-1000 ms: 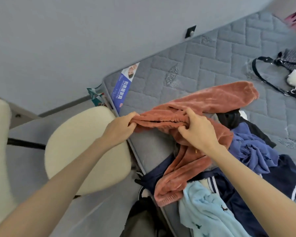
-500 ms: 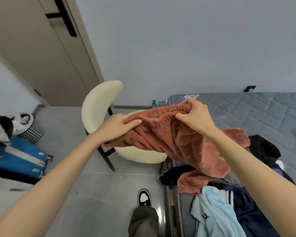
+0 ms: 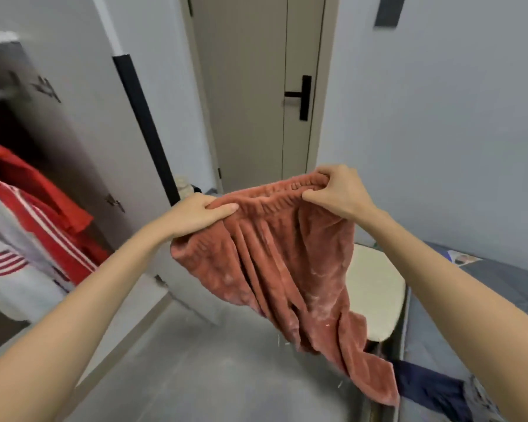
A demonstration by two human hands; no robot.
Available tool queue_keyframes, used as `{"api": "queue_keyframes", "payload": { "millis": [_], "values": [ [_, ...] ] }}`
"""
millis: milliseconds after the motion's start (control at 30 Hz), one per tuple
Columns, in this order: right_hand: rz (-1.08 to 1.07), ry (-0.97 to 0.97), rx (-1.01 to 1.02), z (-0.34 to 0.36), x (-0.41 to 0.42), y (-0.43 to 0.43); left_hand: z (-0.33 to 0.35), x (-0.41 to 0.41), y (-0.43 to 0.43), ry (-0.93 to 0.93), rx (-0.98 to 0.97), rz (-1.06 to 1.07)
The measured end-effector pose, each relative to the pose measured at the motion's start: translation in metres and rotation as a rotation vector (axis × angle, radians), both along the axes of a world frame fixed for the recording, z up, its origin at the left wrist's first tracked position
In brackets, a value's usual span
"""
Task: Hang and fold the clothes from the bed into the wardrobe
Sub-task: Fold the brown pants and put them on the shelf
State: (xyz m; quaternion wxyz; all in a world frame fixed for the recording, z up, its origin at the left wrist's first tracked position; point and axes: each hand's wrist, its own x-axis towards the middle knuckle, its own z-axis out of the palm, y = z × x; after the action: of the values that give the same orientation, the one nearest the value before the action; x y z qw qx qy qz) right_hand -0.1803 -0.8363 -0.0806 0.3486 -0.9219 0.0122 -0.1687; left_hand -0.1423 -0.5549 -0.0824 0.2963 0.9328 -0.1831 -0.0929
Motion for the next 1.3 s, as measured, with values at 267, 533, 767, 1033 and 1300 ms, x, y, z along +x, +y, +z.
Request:
{"api": "queue_keyframes", "payload": {
  "millis": [267, 533, 767, 1033, 1300],
  "values": [
    [0.248, 0.313, 0.048, 0.029, 0.027, 0.130, 0.029, -0.024, 0.129, 0.247, -0.086, 0.292],
    [0.357, 0.631, 0.797, 0.035, 0.031, 0.216, 0.032, -0.036, 0.170, 0.516, -0.779, 0.459],
    [0.559, 0.520, 0.807, 0.041, 0.029, 0.254, 0.051, -0.038, 0.163, 0.536, -0.992, 0.528],
    [0.809, 0.393, 0.355, 0.037, 0.012, 0.242, 0.053, -0.039, 0.151, 0.501, -1.024, 0.575],
    [0.433, 0.030, 0.225, 0.027, 0.014, 0.214, 0.026, -0.028, 0.139, 0.158, -0.676, 0.450]
  ]
}}
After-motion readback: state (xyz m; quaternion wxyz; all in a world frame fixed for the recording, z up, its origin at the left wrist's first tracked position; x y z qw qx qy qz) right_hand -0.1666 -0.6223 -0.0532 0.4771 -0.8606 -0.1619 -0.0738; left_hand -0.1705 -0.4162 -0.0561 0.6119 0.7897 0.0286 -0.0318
